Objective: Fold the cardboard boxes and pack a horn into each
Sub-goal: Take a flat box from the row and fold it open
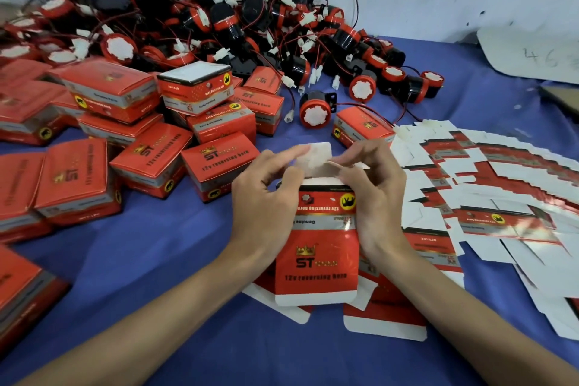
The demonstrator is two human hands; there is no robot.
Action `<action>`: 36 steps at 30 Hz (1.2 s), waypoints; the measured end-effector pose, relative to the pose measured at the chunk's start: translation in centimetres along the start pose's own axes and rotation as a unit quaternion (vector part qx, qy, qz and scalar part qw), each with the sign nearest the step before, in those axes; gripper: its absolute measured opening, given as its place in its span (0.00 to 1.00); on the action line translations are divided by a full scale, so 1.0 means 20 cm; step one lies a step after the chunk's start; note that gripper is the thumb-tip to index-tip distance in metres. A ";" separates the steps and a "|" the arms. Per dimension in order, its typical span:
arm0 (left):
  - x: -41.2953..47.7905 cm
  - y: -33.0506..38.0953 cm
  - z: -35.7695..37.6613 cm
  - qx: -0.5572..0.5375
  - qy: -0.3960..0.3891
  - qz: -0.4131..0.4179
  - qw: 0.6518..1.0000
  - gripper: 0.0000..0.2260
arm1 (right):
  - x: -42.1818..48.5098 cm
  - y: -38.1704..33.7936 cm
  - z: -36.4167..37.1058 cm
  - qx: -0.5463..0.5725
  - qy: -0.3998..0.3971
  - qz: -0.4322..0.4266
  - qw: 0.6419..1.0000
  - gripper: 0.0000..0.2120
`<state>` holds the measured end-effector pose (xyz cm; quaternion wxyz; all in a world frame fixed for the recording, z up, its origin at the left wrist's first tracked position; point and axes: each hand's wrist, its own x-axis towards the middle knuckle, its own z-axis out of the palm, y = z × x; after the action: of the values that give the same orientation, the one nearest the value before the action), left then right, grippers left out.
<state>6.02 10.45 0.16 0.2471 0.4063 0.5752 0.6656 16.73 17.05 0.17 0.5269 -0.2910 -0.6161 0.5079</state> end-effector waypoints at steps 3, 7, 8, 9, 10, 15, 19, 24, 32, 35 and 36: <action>-0.01 0.00 0.00 0.029 0.001 0.010 1.000 0.08 | 0.00 0.02 0.00 -0.024 0.019 -0.029 0.999 0.17; -0.03 0.00 0.00 -0.004 -0.024 -0.011 1.000 0.10 | 0.02 0.02 0.00 -0.029 0.046 -0.024 0.998 0.19; -0.04 0.00 0.00 -0.013 -0.028 -0.017 0.999 0.08 | 0.02 0.02 -0.01 -0.032 0.051 -0.020 0.998 0.18; -0.04 -0.01 0.01 -0.024 -0.030 -0.024 0.999 0.06 | 0.03 0.02 -0.01 -0.029 0.052 -0.013 0.998 0.18; -0.04 -0.01 0.01 -0.034 -0.032 -0.035 0.998 0.05 | 0.03 0.02 -0.02 -0.023 0.051 -0.004 0.998 0.18; -0.06 -0.03 0.04 -0.017 -0.030 -0.077 0.996 0.11 | 0.04 0.02 -0.02 0.000 0.009 0.015 1.000 0.20; -0.01 -0.02 0.01 0.034 0.011 0.007 0.999 0.10 | 0.03 0.01 -0.03 0.028 -0.073 0.002 0.997 0.14; 0.03 -0.01 -0.02 -0.022 0.038 0.048 0.998 0.08 | 0.01 0.01 -0.01 -0.052 -0.104 -0.063 0.991 0.15; 0.04 -0.03 -0.02 0.032 0.024 0.077 0.996 0.14 | -0.01 0.01 0.02 -0.031 -0.052 -0.060 0.996 0.07; 0.04 -0.03 -0.01 0.022 0.033 0.088 0.995 0.16 | -0.01 0.01 0.02 -0.027 -0.039 -0.065 0.997 0.12; 0.03 -0.04 -0.02 0.032 0.035 0.099 0.994 0.15 | -0.01 0.01 0.02 -0.024 -0.036 -0.067 0.997 0.14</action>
<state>5.30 10.95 -0.37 0.1468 0.4454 0.5617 0.6816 16.36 16.81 -0.10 0.5301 -0.2432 -0.6651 0.4663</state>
